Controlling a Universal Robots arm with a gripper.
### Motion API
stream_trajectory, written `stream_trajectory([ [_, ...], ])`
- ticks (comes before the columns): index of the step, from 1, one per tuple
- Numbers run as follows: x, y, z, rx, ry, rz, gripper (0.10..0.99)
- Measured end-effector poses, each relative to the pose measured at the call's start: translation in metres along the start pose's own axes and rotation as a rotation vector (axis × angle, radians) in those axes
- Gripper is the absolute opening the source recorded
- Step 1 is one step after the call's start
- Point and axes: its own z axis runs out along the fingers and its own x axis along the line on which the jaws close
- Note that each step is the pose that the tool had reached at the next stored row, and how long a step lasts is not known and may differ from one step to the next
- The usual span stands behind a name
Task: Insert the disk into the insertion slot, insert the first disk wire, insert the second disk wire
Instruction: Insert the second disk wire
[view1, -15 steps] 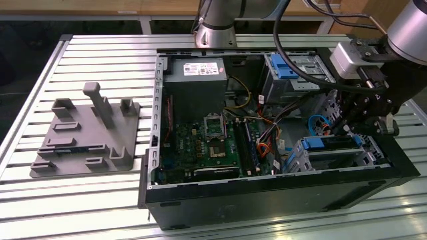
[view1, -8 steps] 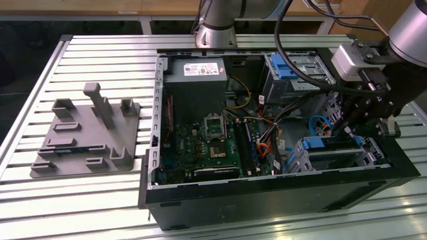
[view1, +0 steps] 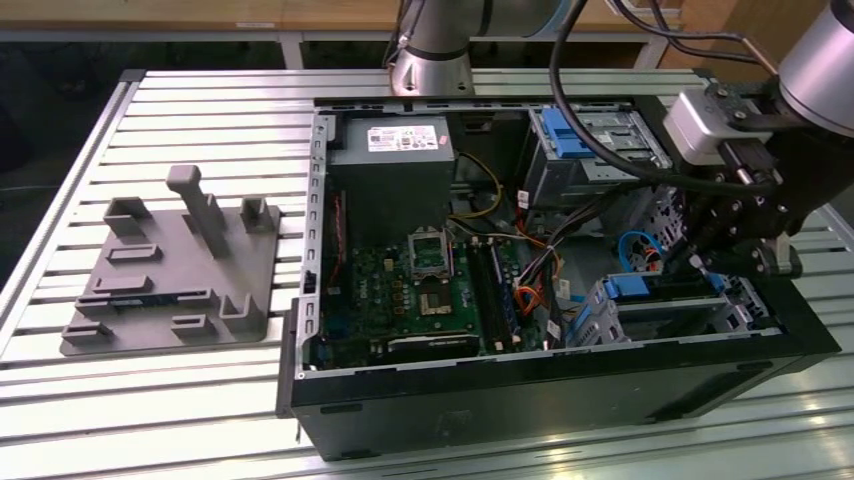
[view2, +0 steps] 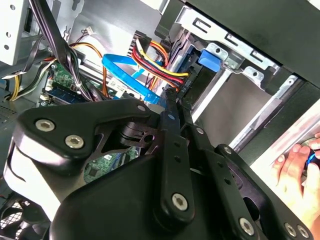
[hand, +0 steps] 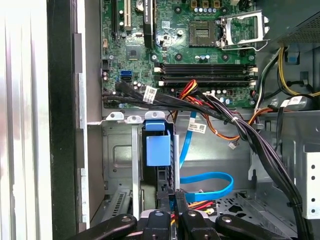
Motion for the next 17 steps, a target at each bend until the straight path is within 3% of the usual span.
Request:
stream_trajectory([
  [17,0.0017,-0.0011,0.0029,-0.001,0.0002,0.0,0.161],
])
